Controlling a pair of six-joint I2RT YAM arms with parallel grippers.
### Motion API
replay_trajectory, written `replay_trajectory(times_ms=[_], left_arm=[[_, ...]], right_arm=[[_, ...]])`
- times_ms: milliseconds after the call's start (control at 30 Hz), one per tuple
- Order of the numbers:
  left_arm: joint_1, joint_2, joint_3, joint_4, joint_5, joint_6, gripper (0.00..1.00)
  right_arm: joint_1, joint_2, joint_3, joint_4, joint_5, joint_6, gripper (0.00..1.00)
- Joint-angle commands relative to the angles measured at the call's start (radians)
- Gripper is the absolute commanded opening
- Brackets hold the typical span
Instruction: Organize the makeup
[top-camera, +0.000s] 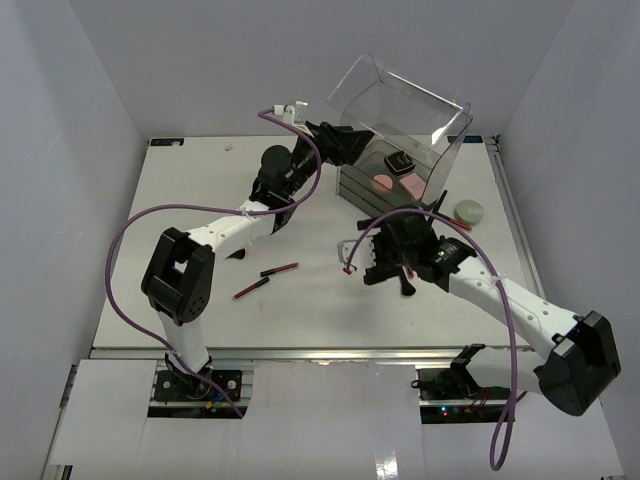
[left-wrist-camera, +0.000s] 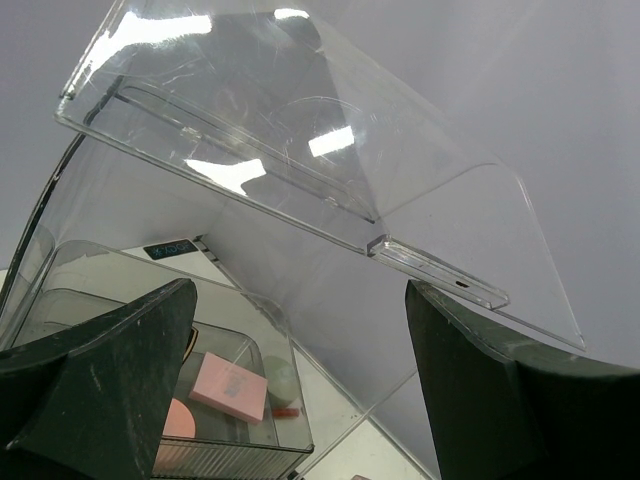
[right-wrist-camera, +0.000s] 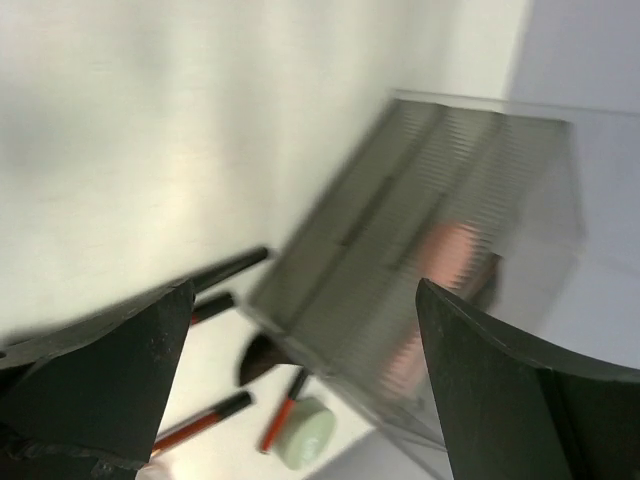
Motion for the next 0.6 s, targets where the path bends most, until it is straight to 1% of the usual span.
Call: replay_trajectory(times_ms=[0,100,167,200,267,367,400,500,533,567], left_arm=[[0.008,-0.068,0.037,0.018,0.001,-0.004,0.96],[0.008,-0.072,0.035,0.019,0.004,-0.001,0.96],[0.009,-0.075,0.032,0.019,0.004,0.001,0.96],[0.009,-0.076,0.030,0.019,0.004,0.002,0.96],[0.011,-0.079,0.023,0.023,0.005,0.002,0.96],[0.012,-0.079,0.020,0.028,0.007,-0.001,0.96],[0.012,-0.080,0.018,0.029,0.007,-0.001,0.96],[0.017,-0.082,0.015,0.032,0.008,-0.004,0.96],[0.018,-0.083,0.014,0.034,0.008,-0.004,0.96],[0.019,-0.084,0.014,0.035,0.009,-0.005,0.96]], right_arm=[[-0.023,-0.125,-0.105,-0.242,-0.265,-0.010,0.97],[-0.075,-0.192,-0.155,-0.284,-0.294,0.044,0.96],[-0.152,-0.238,-0.191,-0.296,-0.312,0.067,0.96],[-0.205,-0.260,-0.209,-0.301,-0.322,0.076,0.96],[-0.354,-0.270,-0.215,-0.321,-0.337,0.080,0.95],[-0.555,-0.262,-0.200,-0.358,-0.378,0.069,0.93],[-0.601,-0.258,-0.194,-0.364,-0.396,0.068,0.92],[-0.804,-0.200,-0.160,-0.356,-0.424,0.099,0.92],[-0.847,-0.195,-0.145,-0.350,-0.430,0.120,0.92],[-0.895,-0.141,-0.122,-0.336,-0.439,0.159,0.92]])
